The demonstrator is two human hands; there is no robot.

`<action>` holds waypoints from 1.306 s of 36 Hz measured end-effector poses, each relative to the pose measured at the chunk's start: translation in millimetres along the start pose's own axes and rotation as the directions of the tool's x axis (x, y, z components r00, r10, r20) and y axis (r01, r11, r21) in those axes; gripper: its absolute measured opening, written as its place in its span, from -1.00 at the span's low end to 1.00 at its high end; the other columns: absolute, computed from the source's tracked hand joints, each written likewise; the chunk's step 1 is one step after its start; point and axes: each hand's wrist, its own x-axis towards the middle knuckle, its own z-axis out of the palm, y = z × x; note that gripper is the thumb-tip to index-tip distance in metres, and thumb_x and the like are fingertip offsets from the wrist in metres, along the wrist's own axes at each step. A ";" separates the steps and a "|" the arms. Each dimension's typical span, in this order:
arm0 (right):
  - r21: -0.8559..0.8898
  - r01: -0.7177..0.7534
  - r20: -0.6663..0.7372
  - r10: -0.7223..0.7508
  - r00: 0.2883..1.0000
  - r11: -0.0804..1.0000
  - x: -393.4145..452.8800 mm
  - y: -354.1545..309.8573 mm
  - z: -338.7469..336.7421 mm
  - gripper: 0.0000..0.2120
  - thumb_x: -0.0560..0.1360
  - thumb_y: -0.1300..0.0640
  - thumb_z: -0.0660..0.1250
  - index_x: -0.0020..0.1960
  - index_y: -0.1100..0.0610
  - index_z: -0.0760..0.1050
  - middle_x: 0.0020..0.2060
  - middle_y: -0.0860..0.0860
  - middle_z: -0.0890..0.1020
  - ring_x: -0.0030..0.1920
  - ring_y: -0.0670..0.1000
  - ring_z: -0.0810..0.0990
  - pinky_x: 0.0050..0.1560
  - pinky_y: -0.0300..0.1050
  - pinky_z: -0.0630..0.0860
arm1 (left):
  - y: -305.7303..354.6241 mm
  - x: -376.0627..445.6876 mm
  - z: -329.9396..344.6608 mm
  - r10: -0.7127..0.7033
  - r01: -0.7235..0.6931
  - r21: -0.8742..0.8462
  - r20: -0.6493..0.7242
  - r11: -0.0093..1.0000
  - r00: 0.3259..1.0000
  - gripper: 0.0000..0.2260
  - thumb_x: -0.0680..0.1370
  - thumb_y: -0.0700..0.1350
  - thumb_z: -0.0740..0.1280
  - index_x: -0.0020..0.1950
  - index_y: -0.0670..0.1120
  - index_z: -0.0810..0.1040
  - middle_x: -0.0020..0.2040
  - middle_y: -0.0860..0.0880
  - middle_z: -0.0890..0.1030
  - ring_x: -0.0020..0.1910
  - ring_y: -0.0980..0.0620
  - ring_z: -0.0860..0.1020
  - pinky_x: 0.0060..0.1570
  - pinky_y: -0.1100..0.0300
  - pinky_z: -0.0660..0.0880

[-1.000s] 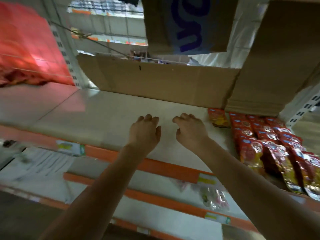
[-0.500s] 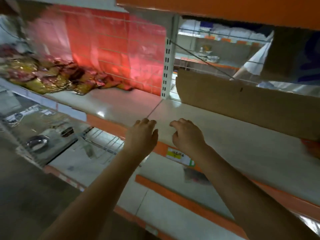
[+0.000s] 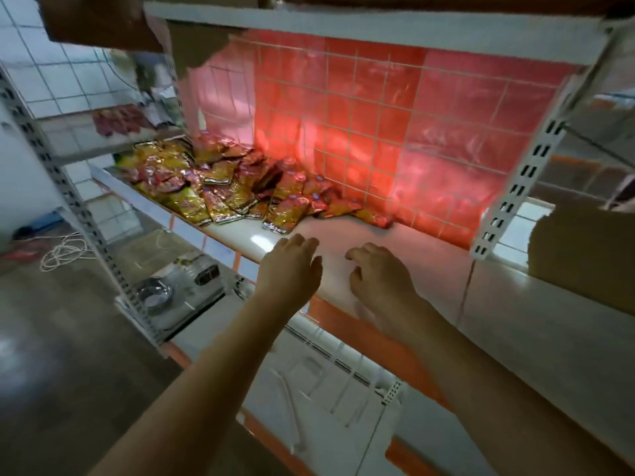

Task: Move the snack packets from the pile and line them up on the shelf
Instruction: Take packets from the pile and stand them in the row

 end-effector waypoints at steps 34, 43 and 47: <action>0.126 -0.740 -0.007 0.746 0.666 0.661 220.5 -81.2 141.0 -0.26 0.35 -0.25 0.40 0.37 0.12 0.30 0.35 0.21 0.35 0.29 0.23 0.38 0.20 0.06 0.39 | -252.0 194.9 42.5 -0.275 0.258 0.142 0.112 0.956 0.955 -0.16 0.35 0.45 0.20 0.30 -0.23 0.26 0.24 -0.18 0.37 0.23 -0.13 0.38 0.15 0.00 0.37; 0.190 -0.735 0.013 0.747 0.665 0.651 218.1 -81.2 137.8 -0.23 0.33 -0.22 0.44 0.40 0.08 0.28 0.29 0.17 0.43 0.27 0.22 0.40 0.23 0.06 0.40 | -262.3 205.9 42.7 -0.287 0.310 -0.152 0.155 0.938 0.945 -0.51 0.34 0.26 0.43 0.04 -0.08 0.57 0.17 -0.12 0.42 0.27 -0.12 0.32 0.25 -0.02 0.20; 0.267 -0.720 0.009 0.746 0.666 0.640 213.2 -82.3 135.0 -0.22 0.32 -0.14 0.49 0.42 0.09 0.26 0.27 0.14 0.47 0.26 0.20 0.42 0.24 0.05 0.39 | -262.3 199.6 41.6 -0.248 0.273 -0.158 0.165 0.949 0.955 -0.60 0.40 0.20 0.41 -0.02 -0.11 0.59 0.13 -0.10 0.44 0.24 -0.11 0.32 0.24 -0.01 0.19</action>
